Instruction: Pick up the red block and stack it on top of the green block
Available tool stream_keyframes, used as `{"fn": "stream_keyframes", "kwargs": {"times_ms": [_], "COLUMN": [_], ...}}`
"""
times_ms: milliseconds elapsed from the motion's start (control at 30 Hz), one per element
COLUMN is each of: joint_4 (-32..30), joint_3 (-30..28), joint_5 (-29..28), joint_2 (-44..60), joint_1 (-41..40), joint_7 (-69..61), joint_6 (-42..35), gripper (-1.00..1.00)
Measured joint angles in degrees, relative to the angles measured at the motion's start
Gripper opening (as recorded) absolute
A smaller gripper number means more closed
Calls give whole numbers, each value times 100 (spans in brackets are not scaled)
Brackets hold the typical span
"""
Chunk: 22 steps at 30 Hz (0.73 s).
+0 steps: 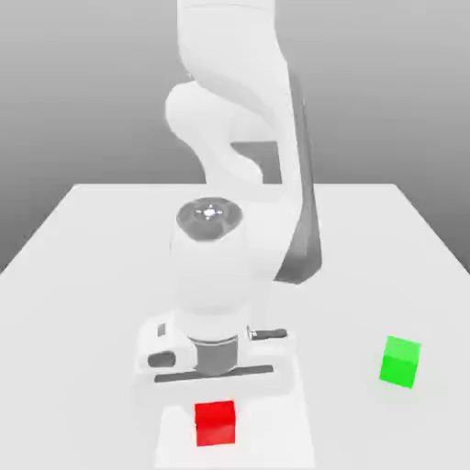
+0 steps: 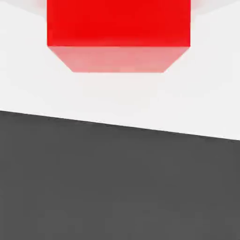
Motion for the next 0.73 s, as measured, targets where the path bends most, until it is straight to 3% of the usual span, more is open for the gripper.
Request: {"fn": "stream_keyframes", "kwargs": {"times_ms": [67, 167, 400, 500, 600, 633, 733], "joint_4": [-62, -215, -632, -690, -673, -666, -666], "joint_3": [-30, 386, 1490, 1337, 1079, 1041, 1041], "joint_5": [-70, -82, -90, -286, -516, -581, -581], "joint_2": [-400, -768, -1503, -1270, -700, -535, -535], "joint_1": [20, 432, 2462, 3268, 3035, 3044, 3044], "joint_7": [53, 241, 853, 1102, 1281, 1328, 1328], "joint_6": [-338, -554, -864, -575, -29, 126, 126], "gripper": [-100, -100, -100, -100, -100, 100, 100]}}
